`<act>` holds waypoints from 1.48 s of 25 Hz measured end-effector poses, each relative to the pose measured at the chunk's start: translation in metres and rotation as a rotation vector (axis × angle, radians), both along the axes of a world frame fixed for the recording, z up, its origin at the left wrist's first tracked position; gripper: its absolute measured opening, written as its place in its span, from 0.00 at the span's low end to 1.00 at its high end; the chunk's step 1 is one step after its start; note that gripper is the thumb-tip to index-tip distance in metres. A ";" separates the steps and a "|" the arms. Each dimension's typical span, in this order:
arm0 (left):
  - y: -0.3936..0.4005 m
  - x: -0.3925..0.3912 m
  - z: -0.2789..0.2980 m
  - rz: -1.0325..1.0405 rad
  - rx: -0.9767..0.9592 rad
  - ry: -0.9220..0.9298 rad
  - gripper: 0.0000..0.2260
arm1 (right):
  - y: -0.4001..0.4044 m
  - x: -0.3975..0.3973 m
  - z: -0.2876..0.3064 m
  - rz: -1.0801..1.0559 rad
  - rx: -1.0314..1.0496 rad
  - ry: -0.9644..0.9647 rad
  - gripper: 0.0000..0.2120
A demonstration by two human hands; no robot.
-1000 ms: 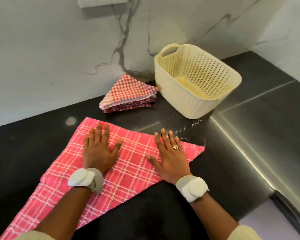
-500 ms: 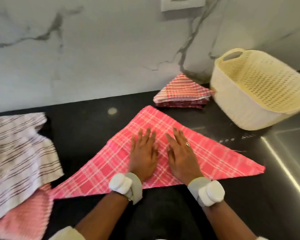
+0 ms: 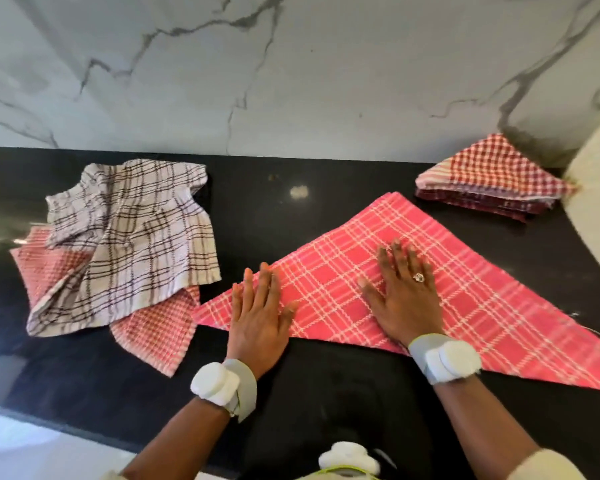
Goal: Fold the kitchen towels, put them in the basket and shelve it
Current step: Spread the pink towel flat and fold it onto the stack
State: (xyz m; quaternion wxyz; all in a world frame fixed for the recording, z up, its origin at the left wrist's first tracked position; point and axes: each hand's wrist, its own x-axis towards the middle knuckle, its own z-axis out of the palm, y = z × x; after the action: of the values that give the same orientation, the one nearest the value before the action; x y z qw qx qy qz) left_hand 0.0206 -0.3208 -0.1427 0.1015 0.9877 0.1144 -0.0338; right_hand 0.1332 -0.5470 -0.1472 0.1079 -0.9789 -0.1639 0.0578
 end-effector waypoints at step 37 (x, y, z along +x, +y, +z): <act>-0.018 -0.030 0.054 0.715 -1.827 -0.586 0.15 | 0.048 -0.031 0.045 0.161 0.839 -0.012 0.11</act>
State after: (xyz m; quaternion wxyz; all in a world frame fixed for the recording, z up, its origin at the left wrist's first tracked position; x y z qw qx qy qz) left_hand -0.0090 -0.3392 -0.0890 0.8436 0.4103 0.3036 0.1668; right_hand 0.1026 -0.4993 -0.1019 0.4911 -0.8345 -0.2496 -0.0113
